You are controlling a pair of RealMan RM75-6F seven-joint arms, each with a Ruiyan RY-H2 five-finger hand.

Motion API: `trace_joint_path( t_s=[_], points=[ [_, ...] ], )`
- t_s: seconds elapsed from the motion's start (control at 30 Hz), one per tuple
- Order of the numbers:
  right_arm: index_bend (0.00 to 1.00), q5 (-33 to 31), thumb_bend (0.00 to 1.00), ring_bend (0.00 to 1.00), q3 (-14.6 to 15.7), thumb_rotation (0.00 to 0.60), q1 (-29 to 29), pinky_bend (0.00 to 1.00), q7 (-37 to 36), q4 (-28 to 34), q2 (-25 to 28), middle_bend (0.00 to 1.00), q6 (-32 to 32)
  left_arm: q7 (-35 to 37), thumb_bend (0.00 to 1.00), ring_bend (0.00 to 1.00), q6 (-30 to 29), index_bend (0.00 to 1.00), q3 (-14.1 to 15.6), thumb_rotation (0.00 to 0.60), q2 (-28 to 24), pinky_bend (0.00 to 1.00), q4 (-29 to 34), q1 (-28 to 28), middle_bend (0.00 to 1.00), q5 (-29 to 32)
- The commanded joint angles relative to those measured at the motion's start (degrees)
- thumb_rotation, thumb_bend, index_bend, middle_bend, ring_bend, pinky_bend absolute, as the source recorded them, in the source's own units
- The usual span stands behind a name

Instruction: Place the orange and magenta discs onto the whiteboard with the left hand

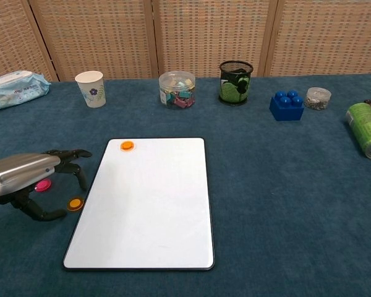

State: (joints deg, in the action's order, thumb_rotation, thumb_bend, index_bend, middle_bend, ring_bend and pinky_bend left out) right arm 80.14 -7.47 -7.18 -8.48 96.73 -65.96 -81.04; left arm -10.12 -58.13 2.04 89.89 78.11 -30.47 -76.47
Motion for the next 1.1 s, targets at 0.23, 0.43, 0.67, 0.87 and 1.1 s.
trace_joint_path(
  t_s=[0.23, 0.43, 0.67, 0.87, 1.1],
  points=[
    [0.00, 0.0, 0.13, 0.00, 0.0, 0.600, 0.0, 0.00, 0.0, 0.0, 0.0, 0.00, 0.0, -0.5, 0.34, 0.00, 0.5, 0.36, -0.3, 0.600, 0.6, 0.00, -0.4, 0.4, 0.00, -0.2],
    [0.00, 0.0, 0.13, 0.00, 0.0, 0.600, 0.0, 0.00, -0.1, 0.0, 0.0, 0.00, 0.0, -0.3, 0.34, 0.00, 0.7, 0.39, -0.3, 0.600, 1.0, 0.00, -0.7, 0.6, 0.00, -0.6],
    [0.00, 0.0, 0.13, 0.00, 0.0, 0.600, 0.0, 0.00, -0.2, 0.0, 0.1, 0.00, 0.1, -0.1, 0.34, 0.00, 1.3, 0.46, -0.1, 0.600, 1.2, 0.00, -0.6, 0.8, 0.00, -0.9],
    [0.00, 0.0, 0.13, 0.00, 0.0, 0.600, 0.0, 0.00, -0.3, 0.0, 0.1, 0.00, 0.1, -0.4, 0.35, 0.00, 0.7, 0.51, -0.3, 0.600, 1.4, 0.00, -0.8, 1.2, 0.00, -1.3],
    [0.00, 0.0, 0.13, 0.00, 0.0, 0.600, 0.0, 0.00, -0.4, 0.1, 0.1, 0.00, 0.1, -0.3, 0.35, 0.00, 0.0, 0.53, -0.6, 0.600, 1.2, 0.00, -0.6, 1.6, 0.00, -1.7]
  ],
)
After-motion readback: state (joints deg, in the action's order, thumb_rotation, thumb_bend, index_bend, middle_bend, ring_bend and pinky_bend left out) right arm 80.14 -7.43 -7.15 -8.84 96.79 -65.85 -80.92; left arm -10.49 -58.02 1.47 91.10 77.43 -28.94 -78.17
